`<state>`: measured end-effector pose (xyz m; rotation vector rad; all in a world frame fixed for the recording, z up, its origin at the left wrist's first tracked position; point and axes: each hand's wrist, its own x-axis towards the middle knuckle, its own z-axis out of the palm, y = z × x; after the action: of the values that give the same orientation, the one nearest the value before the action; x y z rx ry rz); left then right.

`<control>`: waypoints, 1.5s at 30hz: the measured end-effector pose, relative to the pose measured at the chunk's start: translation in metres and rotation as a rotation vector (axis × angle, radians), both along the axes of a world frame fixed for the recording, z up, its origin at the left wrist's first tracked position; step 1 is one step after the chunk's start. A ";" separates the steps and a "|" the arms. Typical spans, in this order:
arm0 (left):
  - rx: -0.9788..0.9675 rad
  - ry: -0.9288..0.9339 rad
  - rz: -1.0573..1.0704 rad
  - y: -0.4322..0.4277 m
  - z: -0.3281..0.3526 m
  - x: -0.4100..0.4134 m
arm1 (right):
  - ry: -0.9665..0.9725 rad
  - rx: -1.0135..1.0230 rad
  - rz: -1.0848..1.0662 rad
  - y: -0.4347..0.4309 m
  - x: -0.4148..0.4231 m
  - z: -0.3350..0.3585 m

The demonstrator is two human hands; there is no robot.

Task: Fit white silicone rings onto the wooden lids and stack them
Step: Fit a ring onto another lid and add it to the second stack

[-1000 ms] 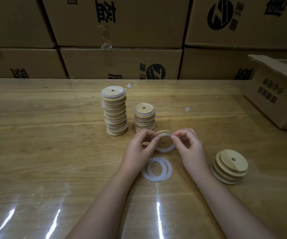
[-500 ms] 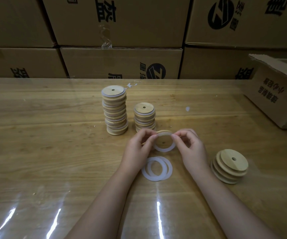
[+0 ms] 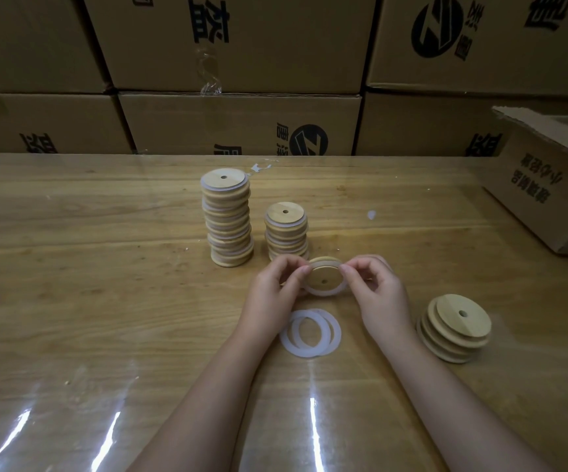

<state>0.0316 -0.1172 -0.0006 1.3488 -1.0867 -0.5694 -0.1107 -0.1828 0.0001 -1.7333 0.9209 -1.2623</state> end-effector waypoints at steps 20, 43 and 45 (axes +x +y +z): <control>0.022 -0.029 0.069 0.000 0.002 0.001 | 0.030 -0.017 0.007 0.000 0.000 0.001; 0.123 -0.011 0.077 0.001 0.006 0.005 | -0.007 0.197 0.086 -0.001 0.000 -0.001; 0.123 -0.011 0.079 0.001 0.006 0.004 | -0.019 0.196 0.077 -0.001 0.000 -0.001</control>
<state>0.0359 -0.1166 0.0053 1.4965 -1.0157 -0.5791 -0.1102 -0.1840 -0.0012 -1.5858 0.9259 -1.0987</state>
